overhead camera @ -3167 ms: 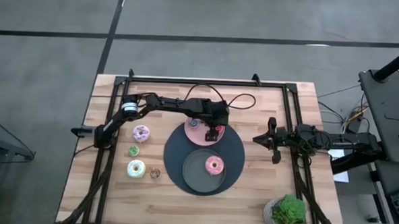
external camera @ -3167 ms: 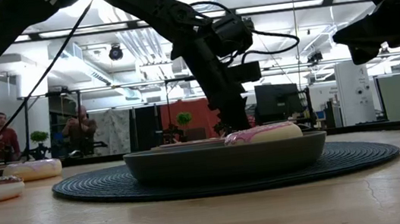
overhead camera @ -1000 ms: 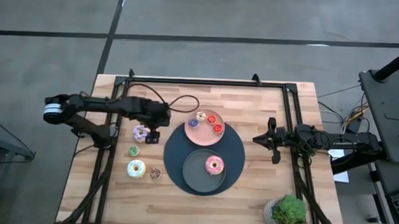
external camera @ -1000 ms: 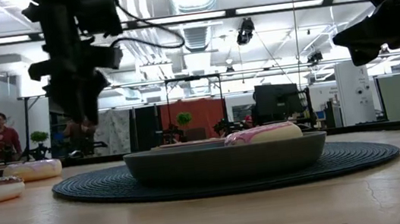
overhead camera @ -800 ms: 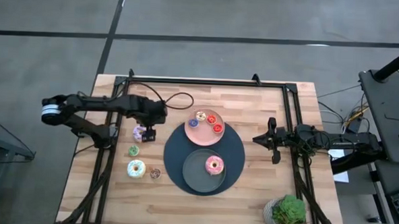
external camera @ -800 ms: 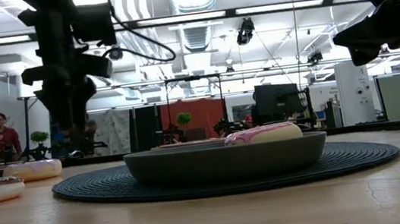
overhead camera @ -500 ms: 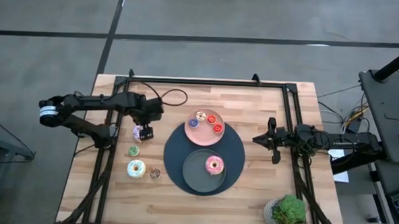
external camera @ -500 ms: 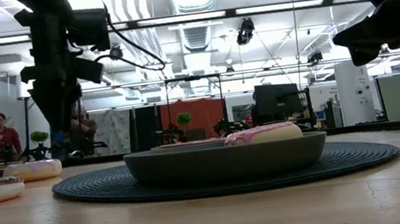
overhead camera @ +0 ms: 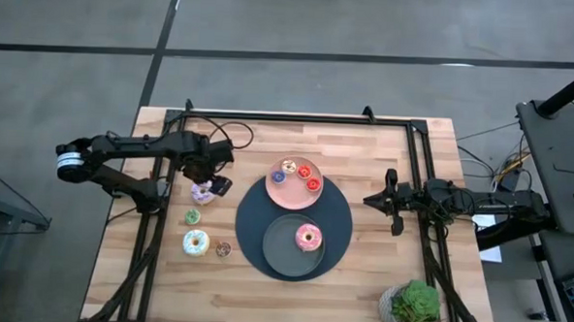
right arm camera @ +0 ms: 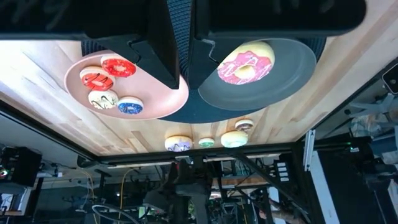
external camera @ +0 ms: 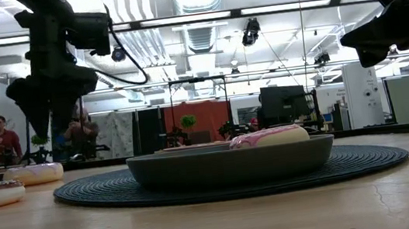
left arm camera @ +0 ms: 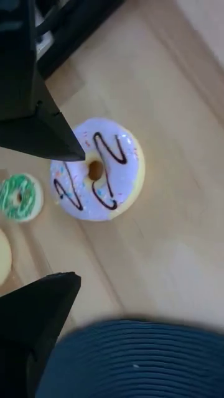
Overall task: Pick & Place donuts
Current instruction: Put the large purple donut on the gray plate
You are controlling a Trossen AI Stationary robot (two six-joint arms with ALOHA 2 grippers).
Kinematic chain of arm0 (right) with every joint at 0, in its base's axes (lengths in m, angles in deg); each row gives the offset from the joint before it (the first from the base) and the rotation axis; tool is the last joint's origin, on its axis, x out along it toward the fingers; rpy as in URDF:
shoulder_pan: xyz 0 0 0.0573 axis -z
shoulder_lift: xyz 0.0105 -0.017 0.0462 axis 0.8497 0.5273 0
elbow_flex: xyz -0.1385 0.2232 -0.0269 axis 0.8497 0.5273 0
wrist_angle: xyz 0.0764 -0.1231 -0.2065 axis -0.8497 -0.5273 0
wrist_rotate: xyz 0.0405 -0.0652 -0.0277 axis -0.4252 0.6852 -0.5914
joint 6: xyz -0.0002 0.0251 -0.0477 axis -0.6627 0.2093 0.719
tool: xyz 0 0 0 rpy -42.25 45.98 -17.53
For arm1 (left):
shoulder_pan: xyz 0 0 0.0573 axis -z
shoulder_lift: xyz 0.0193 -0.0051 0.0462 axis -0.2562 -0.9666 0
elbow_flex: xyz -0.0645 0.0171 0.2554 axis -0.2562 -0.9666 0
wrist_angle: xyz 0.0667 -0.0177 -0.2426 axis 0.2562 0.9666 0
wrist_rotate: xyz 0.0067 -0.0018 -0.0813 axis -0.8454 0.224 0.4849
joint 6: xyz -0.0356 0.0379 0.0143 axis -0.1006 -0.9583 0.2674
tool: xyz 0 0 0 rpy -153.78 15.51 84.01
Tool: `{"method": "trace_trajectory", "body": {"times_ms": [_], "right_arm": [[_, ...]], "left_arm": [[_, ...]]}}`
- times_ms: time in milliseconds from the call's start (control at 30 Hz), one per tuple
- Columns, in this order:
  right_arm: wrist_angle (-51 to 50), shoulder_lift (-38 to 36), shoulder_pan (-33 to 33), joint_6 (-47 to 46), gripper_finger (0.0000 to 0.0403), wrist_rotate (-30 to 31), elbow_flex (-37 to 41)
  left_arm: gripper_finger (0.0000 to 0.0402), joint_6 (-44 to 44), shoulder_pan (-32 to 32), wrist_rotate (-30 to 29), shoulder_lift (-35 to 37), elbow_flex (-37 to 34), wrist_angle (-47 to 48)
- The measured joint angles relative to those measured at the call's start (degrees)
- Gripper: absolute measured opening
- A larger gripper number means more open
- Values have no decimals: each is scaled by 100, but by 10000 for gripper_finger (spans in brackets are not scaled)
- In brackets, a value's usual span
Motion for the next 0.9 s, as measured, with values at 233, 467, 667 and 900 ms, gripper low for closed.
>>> {"method": "trace_trajectory", "body": {"times_ms": [233, 467, 667, 900], "right_arm": [[0, 0, 0, -1, 29, 0, 0], [0, 0, -1, 1, 29, 0, -1], [0, 0, 0, -1, 29, 0, -2], [0, 0, -2, -1, 29, -2, 0]], "left_arm": [[277, 855, 17, -2, -37, -9, -2], [277, 1263, 216, -2, -160, -219, -74], [277, 1412, 475, 15, -168, -466, -439], [277, 1458, 546, 13, -168, -672, -932]]}}
